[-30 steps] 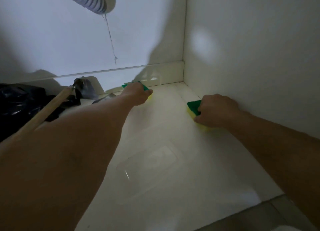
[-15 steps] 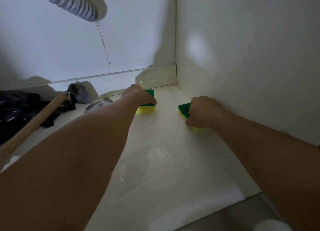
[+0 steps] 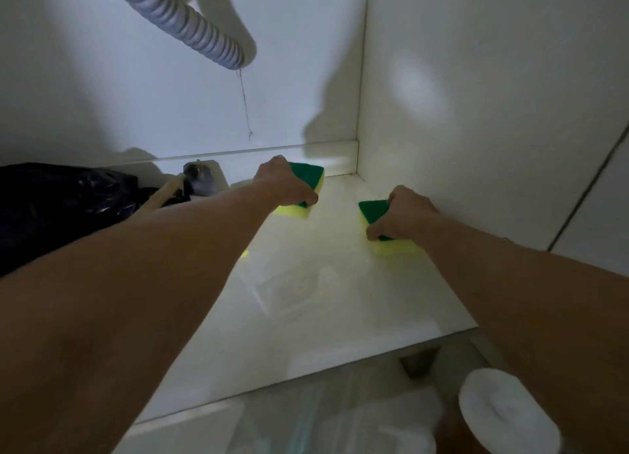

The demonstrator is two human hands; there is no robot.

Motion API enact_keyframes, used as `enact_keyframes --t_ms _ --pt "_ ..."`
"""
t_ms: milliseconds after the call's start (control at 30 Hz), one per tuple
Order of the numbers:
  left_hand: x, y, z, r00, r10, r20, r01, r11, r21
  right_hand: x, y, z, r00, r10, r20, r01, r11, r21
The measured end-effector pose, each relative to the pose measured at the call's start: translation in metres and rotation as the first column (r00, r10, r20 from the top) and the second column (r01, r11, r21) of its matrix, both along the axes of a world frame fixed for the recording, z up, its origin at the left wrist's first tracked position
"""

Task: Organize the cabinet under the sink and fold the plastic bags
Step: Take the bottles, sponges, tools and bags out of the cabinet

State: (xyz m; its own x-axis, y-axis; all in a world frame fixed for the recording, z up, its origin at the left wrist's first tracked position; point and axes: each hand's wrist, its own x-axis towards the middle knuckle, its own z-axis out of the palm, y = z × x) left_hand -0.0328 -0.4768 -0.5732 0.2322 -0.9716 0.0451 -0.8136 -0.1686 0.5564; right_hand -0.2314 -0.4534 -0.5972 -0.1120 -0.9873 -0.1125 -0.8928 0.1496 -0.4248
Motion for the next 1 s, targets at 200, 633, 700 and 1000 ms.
enact_keyframes --t_ms 200,633,700,1000 --pt "0.024 0.075 0.047 0.999 0.034 0.012 -0.035 0.998 0.048 0.025 0.051 0.073 0.989 0.121 0.085 -0.108 0.985 -0.137" --pt "0.114 0.276 0.061 0.998 -0.029 0.058 -0.015 0.766 0.643 0.141 0.187 0.096 0.869 0.468 0.160 -0.492 0.778 0.390" --pt "0.128 0.300 0.045 0.999 -0.023 0.045 -0.016 0.701 0.713 0.156 0.204 0.083 0.843 0.514 0.157 -0.522 0.713 0.468" --pt "0.175 0.373 -0.053 0.999 -0.025 0.021 -0.007 0.467 0.884 0.216 0.275 -0.019 0.776 0.602 0.186 -0.568 0.540 0.622"
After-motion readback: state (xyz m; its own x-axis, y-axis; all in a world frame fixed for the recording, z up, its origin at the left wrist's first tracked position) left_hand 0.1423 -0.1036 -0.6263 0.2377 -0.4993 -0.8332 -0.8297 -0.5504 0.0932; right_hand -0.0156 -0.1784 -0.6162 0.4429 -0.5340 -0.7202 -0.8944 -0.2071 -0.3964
